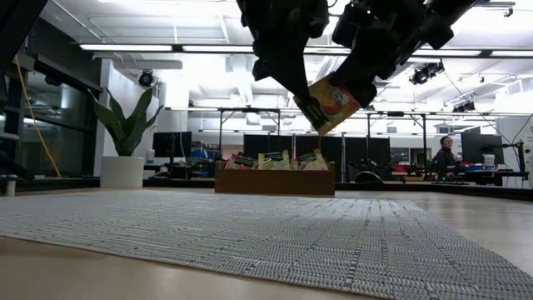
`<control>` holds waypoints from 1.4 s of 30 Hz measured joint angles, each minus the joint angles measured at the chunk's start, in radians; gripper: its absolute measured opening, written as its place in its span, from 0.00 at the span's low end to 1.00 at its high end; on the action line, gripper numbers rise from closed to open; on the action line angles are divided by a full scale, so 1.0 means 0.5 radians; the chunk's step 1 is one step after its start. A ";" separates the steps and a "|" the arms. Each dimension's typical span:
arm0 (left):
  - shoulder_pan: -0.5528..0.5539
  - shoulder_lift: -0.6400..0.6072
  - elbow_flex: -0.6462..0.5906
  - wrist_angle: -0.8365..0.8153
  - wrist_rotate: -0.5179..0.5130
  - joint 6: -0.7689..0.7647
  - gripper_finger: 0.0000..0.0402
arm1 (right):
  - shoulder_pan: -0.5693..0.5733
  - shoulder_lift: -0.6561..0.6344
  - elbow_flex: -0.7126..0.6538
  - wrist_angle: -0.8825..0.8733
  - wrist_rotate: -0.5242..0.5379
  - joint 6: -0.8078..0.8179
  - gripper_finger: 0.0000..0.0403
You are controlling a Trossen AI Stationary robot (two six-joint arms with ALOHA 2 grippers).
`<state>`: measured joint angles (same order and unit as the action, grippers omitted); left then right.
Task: Pick & Place Tea
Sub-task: Put the orange tea bag into the right section of the wooden organizer
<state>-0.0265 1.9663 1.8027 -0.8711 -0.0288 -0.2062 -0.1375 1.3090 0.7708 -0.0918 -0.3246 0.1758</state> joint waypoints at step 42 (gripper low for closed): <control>0.000 -0.326 0.016 0.380 -0.485 -0.268 0.26 | 0.176 -1.068 -0.002 0.019 0.988 -0.080 0.00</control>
<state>-0.0265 1.8034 1.8109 -0.6811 -0.2711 -0.3402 -0.0496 0.7750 0.7696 -0.0823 0.1691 0.1358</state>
